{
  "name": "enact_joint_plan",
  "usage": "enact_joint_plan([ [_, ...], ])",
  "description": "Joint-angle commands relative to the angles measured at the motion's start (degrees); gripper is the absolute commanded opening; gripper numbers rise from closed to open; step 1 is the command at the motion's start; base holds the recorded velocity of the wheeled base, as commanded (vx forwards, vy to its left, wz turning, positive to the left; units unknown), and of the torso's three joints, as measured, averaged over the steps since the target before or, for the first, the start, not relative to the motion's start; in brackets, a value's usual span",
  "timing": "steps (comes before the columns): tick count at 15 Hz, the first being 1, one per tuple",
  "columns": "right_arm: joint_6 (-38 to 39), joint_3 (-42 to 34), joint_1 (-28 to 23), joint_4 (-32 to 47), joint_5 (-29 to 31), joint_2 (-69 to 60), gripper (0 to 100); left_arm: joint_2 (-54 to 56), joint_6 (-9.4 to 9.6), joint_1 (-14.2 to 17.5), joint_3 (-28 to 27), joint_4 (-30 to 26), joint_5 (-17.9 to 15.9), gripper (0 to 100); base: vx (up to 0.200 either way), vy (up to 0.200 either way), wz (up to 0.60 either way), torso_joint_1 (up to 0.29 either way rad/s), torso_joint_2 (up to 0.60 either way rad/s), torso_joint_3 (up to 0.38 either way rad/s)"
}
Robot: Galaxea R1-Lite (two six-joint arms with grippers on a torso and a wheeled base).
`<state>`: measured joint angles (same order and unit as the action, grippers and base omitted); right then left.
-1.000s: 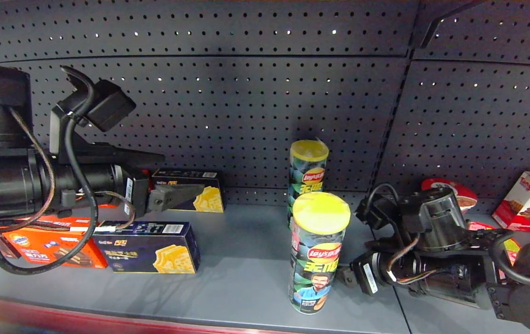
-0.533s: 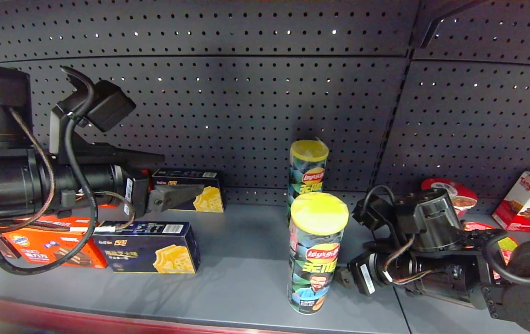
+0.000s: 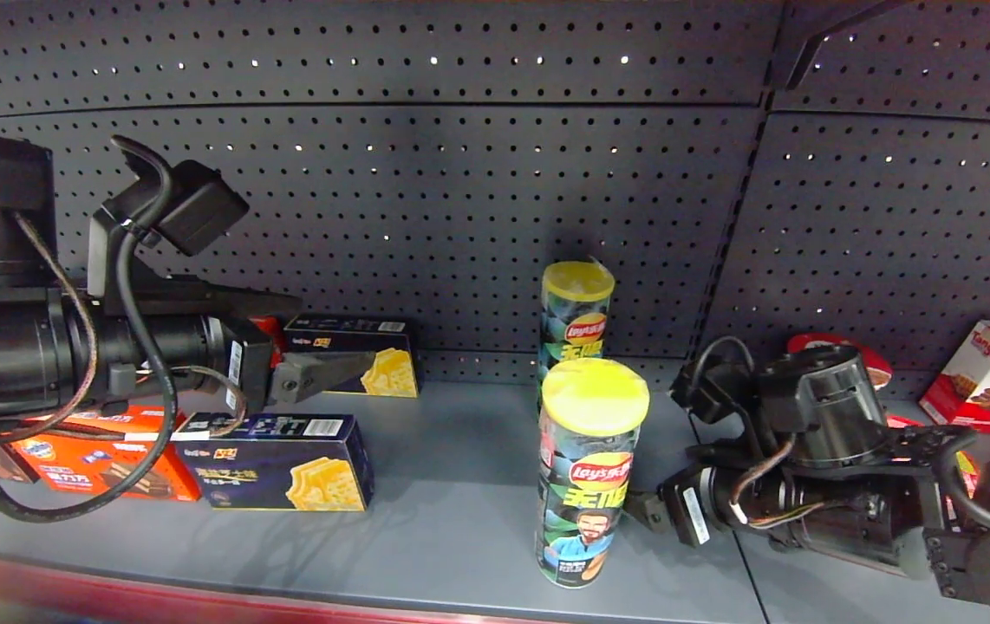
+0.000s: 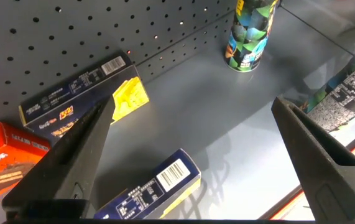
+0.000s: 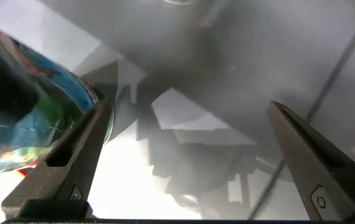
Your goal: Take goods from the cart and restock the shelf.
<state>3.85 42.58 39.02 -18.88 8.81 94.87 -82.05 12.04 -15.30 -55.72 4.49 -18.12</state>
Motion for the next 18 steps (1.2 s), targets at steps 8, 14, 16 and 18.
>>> enact_joint_plan([
  [8,-0.1,-0.2,-5.3,3.0,3.6,-19.3,100,9.4,-0.27,0.9,7.0,2.3,0.4,100,0.0,0.0,0.0,0.0,0.0,0.0],
  [14,-0.4,-5.2,-21.4,3.2,3.6,-37.1,100,31.3,-0.88,10.4,23.9,1.8,0.5,100,0.0,0.0,0.0,0.0,0.0,0.0],
  [16,-0.4,-8.1,-26.5,3.3,3.7,-42.1,100,37.1,-0.97,11.7,27.0,1.9,2.0,100,0.0,0.0,0.0,0.0,0.0,0.0],
  [18,-0.3,-14.9,-30.6,5.9,3.8,-50.6,100,44.0,-4.05,11.6,30.9,1.6,9.3,100,0.0,0.0,0.0,0.0,0.0,0.0],
])
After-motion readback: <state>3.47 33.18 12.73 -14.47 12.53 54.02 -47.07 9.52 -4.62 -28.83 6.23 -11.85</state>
